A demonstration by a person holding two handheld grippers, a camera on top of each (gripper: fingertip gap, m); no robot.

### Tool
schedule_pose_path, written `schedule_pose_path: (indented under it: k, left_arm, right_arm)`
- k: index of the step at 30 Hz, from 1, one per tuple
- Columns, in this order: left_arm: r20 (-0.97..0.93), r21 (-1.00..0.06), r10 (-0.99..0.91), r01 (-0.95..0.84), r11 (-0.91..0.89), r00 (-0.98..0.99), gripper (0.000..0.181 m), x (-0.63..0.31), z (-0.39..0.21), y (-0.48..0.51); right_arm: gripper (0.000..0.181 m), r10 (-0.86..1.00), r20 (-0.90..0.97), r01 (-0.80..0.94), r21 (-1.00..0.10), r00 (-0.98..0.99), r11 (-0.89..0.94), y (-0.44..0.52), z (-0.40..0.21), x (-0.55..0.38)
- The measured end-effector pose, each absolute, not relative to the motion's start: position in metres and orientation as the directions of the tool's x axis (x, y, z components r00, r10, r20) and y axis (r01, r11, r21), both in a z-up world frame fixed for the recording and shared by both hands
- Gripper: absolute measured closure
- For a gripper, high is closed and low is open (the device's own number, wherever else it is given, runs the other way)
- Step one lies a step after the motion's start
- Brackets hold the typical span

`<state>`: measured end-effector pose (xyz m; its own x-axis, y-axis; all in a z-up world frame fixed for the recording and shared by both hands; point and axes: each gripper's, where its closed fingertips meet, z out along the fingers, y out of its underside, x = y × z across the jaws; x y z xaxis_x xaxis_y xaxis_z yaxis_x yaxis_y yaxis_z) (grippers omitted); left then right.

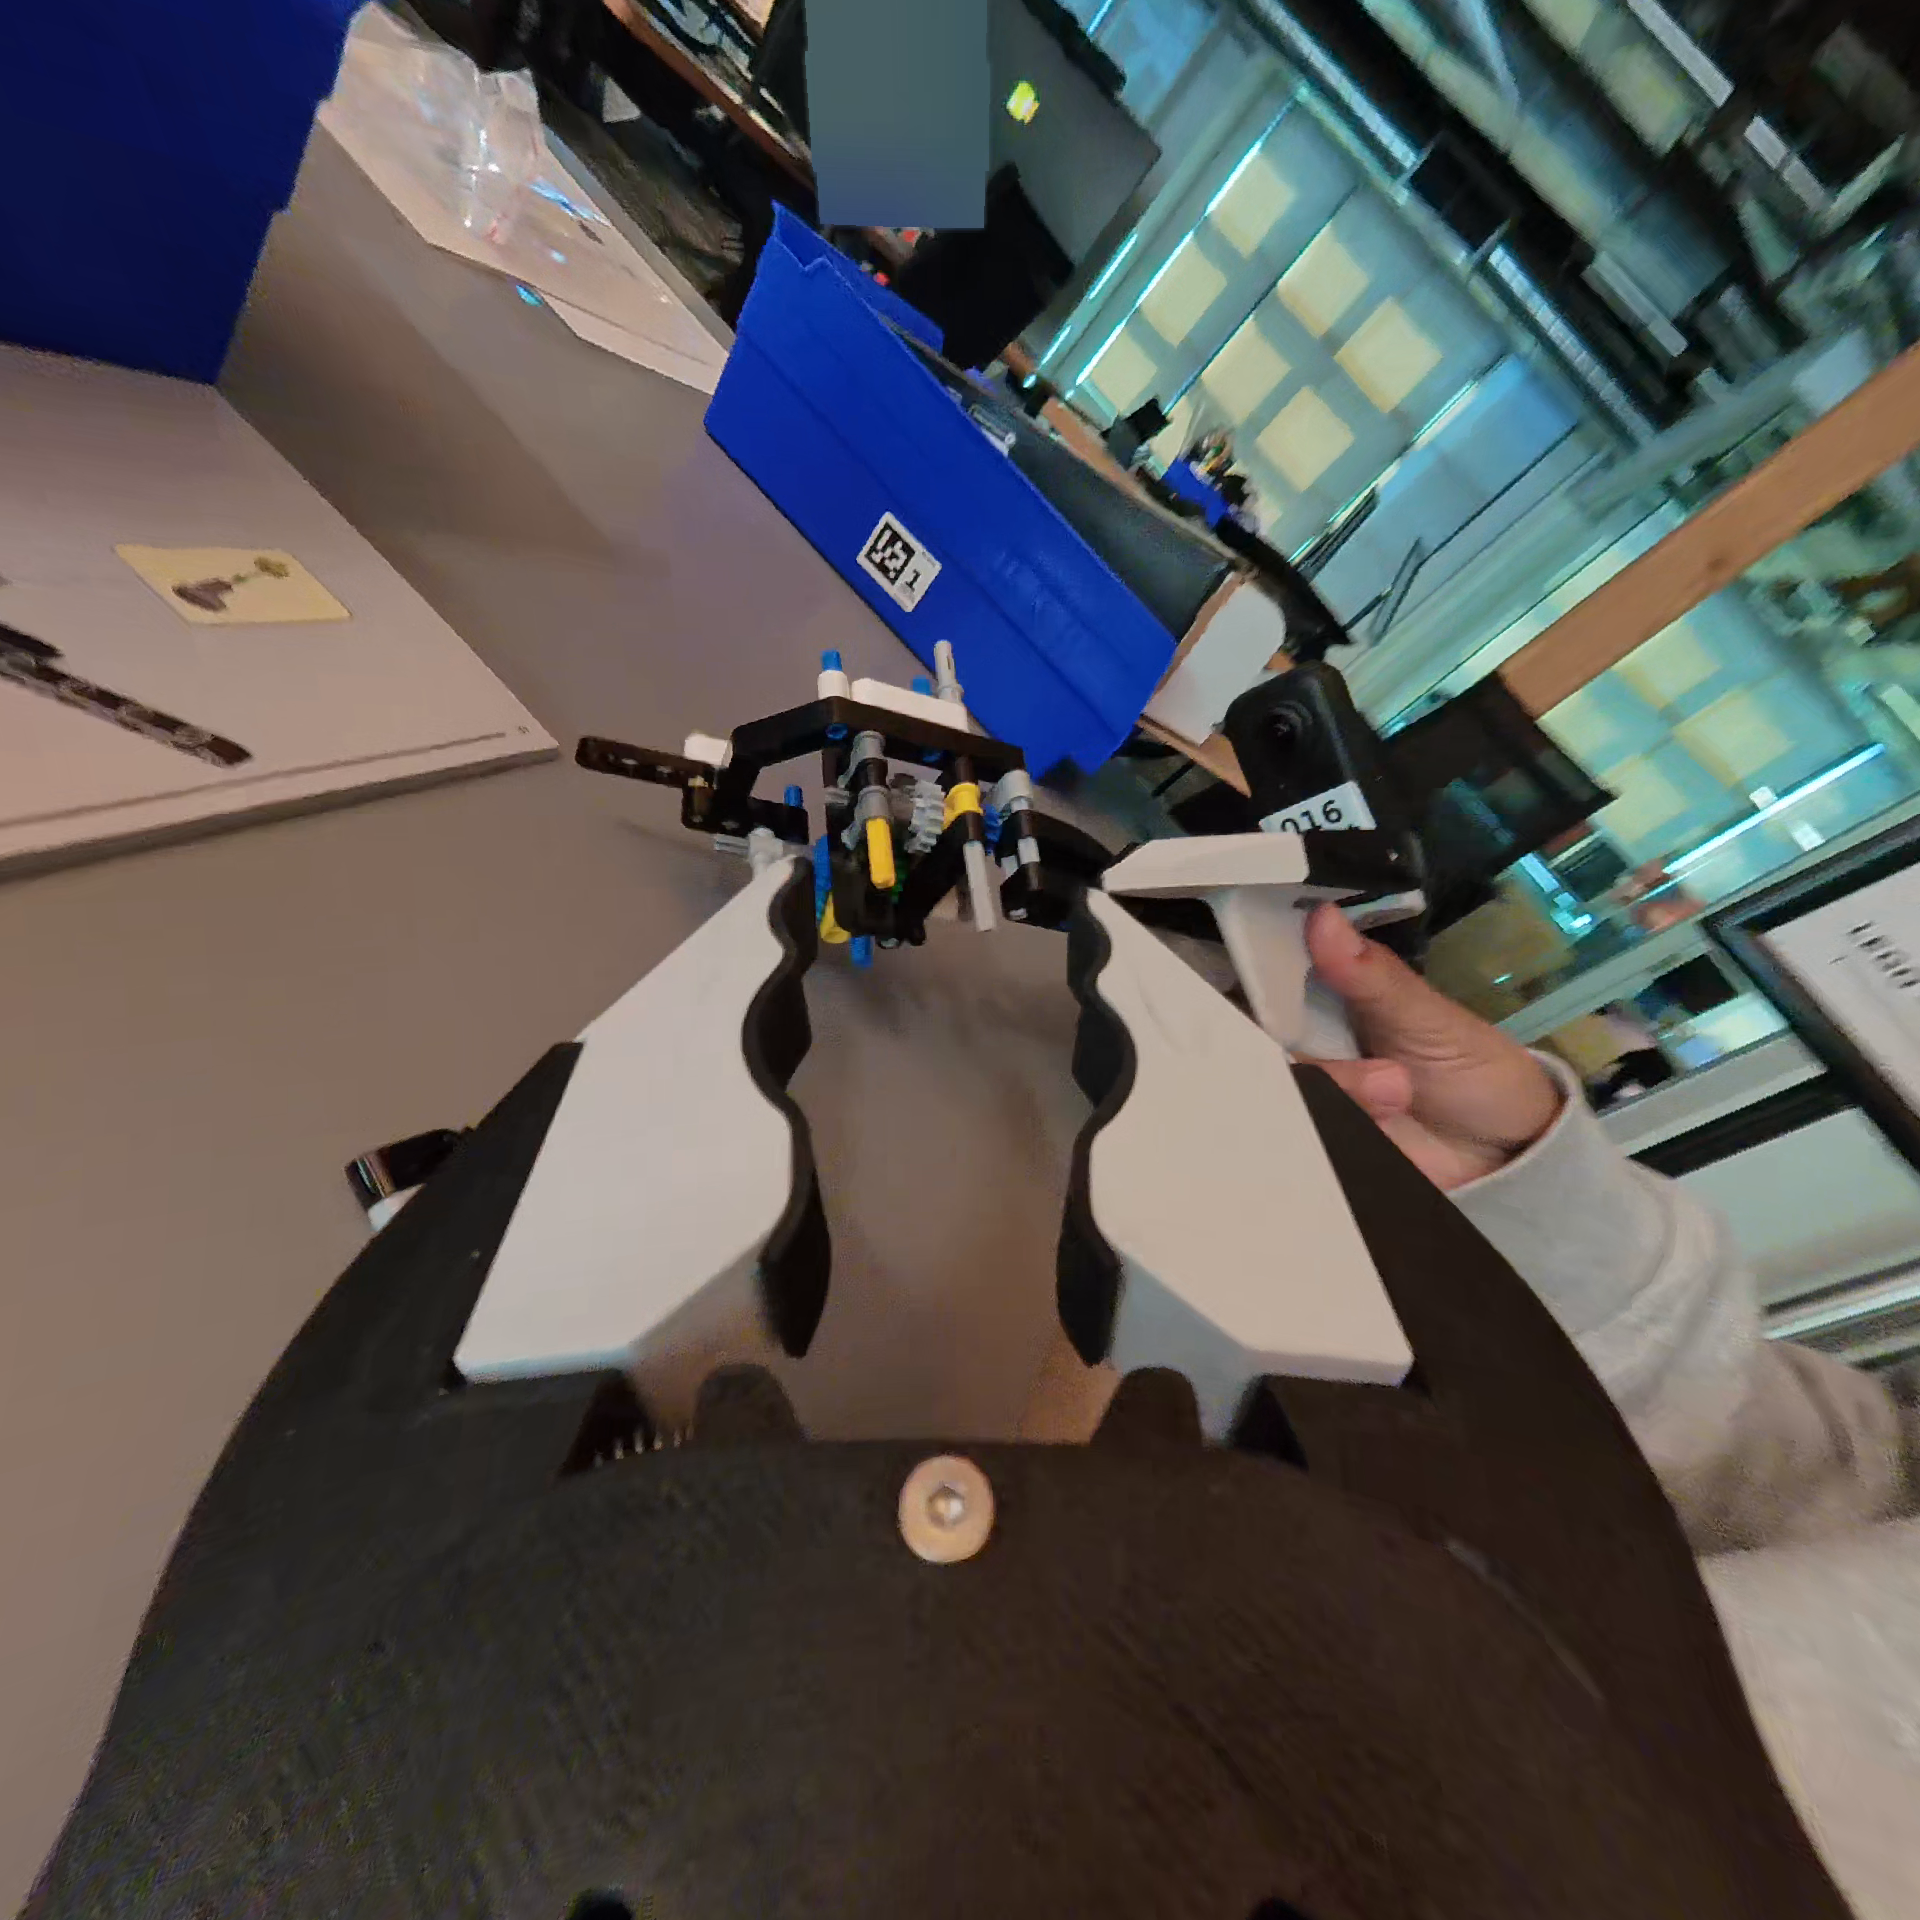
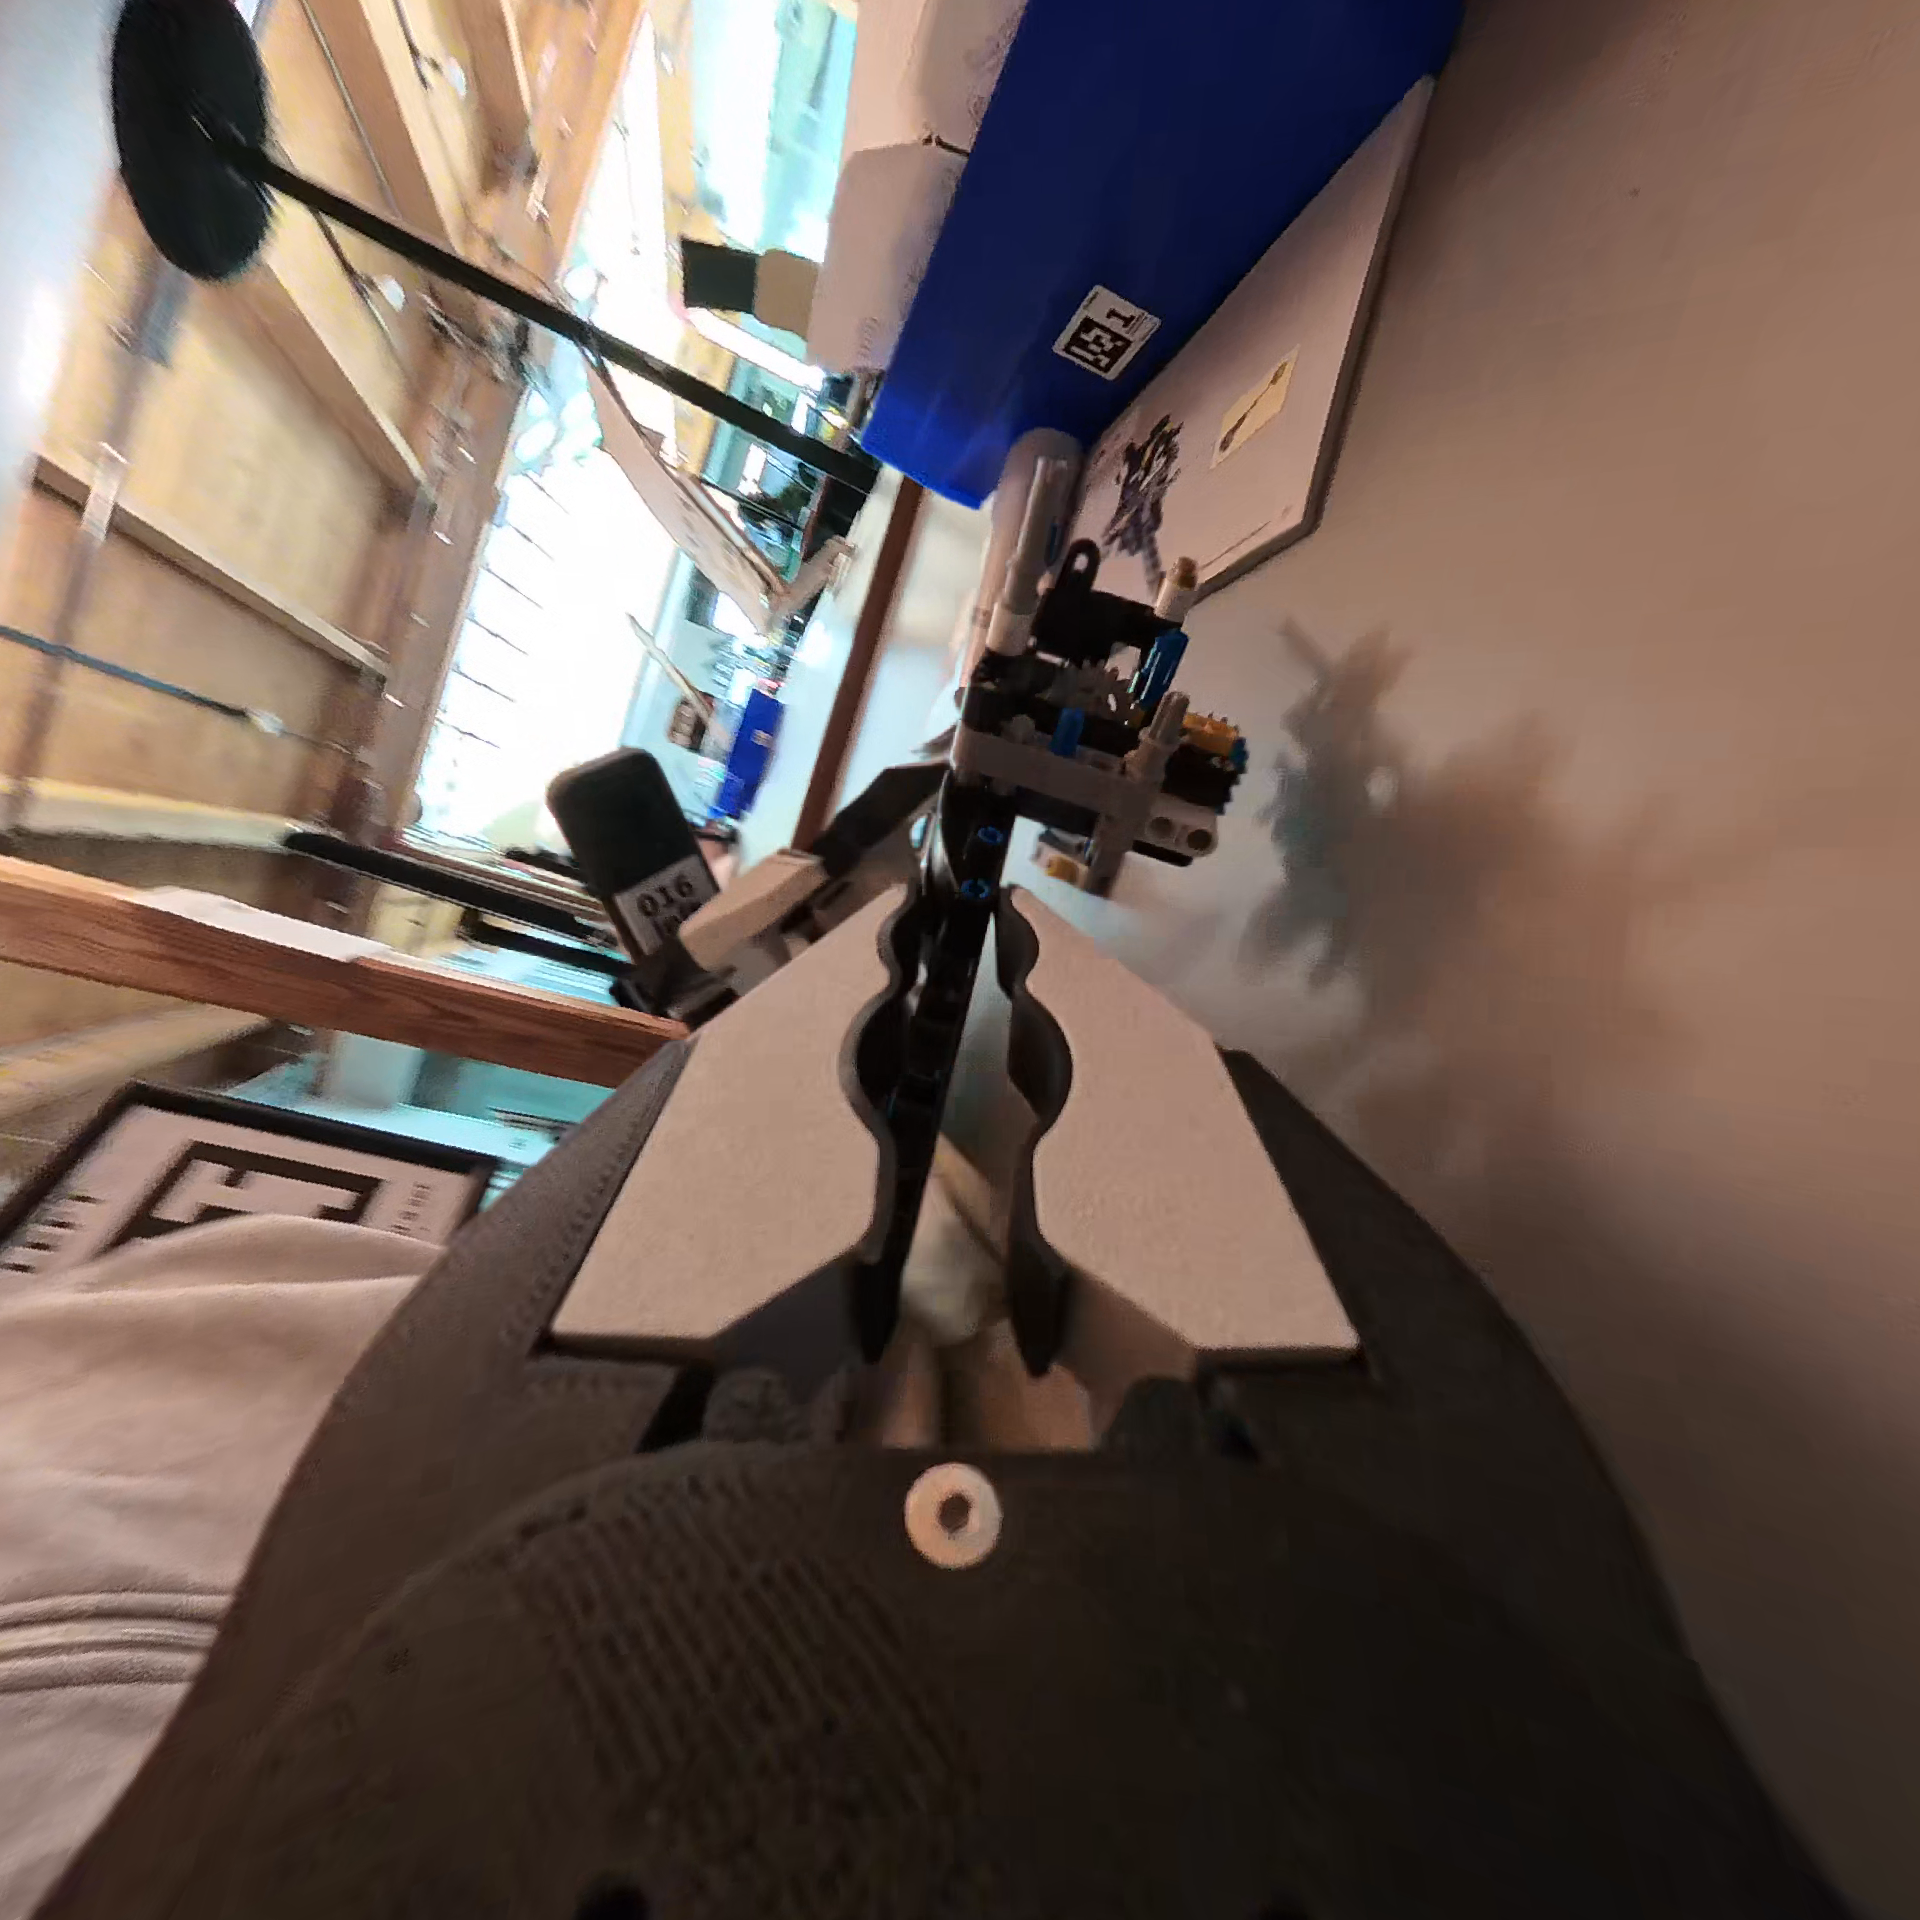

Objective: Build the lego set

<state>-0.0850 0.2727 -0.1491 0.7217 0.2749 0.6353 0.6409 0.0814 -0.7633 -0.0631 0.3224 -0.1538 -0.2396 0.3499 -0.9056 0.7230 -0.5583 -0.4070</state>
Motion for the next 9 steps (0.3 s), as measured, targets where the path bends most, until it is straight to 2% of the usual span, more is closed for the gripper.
schedule_pose_path:
  k: [4, 9]
  left_arm:
    - [0.517, -0.837, 0.337, 0.547, 0.01, 0.786, 0.127, -0.084, -0.151, 0.282]
    - [0.481, -0.853, 0.348, 0.521, -0.024, 0.805, 0.127, -0.082, -0.154, 0.292]
  right_arm:
    - [0.17, 0.192, -0.969, 0.714, -0.245, -0.156, -0.656, 0.326, -0.15, -0.064]
    - [0.17, -0.068, -0.997, 0.641, 0.033, -0.03, -0.767, 0.343, -0.153, -0.074]
